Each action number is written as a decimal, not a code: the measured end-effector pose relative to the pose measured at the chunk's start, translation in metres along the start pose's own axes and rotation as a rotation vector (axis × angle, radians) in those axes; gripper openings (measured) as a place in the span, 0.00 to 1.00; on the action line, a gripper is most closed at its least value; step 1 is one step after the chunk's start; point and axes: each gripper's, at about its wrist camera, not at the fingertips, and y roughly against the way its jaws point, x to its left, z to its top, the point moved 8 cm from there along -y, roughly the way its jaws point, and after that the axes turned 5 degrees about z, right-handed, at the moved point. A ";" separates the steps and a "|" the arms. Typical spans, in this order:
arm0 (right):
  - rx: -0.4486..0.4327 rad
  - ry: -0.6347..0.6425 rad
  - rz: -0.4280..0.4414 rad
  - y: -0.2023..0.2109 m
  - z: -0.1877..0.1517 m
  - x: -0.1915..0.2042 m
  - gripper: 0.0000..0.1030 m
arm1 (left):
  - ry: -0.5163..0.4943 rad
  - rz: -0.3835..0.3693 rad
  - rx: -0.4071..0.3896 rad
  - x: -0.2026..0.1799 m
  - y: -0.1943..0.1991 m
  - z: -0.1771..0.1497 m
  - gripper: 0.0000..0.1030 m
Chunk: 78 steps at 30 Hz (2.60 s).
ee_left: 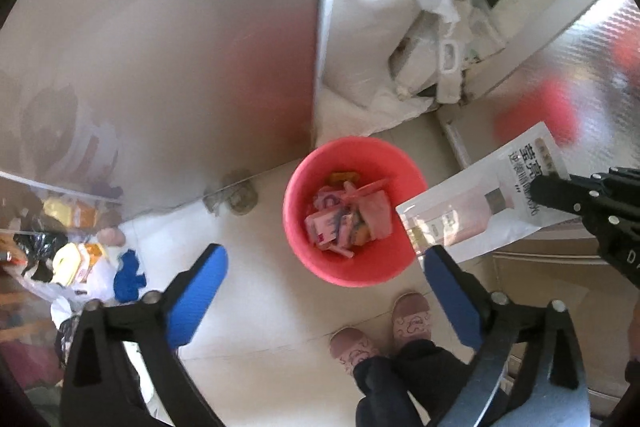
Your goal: Collect trash
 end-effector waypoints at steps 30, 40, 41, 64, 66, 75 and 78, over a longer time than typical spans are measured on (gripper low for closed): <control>0.074 0.017 -0.060 -0.039 -0.005 0.020 0.94 | 0.077 0.062 0.016 0.044 0.008 -0.029 1.00; -0.085 0.003 -0.064 0.161 0.011 0.042 1.00 | 0.084 0.050 -0.135 -0.002 0.214 -0.001 1.00; -0.104 0.011 -0.065 0.185 0.012 0.045 1.00 | 0.083 0.048 -0.151 -0.009 0.237 0.000 1.00; -0.623 -0.225 -0.351 0.526 -0.079 0.124 1.00 | -0.154 -0.213 -0.625 -0.041 0.567 -0.034 1.00; -0.663 -0.252 -0.384 0.541 -0.101 0.145 1.00 | -0.200 -0.228 -0.652 -0.037 0.585 -0.049 1.00; -0.737 -0.318 -0.481 0.583 -0.155 0.196 1.00 | -0.289 -0.263 -0.685 -0.025 0.633 -0.102 1.00; -0.734 -0.328 -0.490 0.584 -0.162 0.200 1.00 | -0.302 -0.266 -0.680 -0.025 0.637 -0.115 1.00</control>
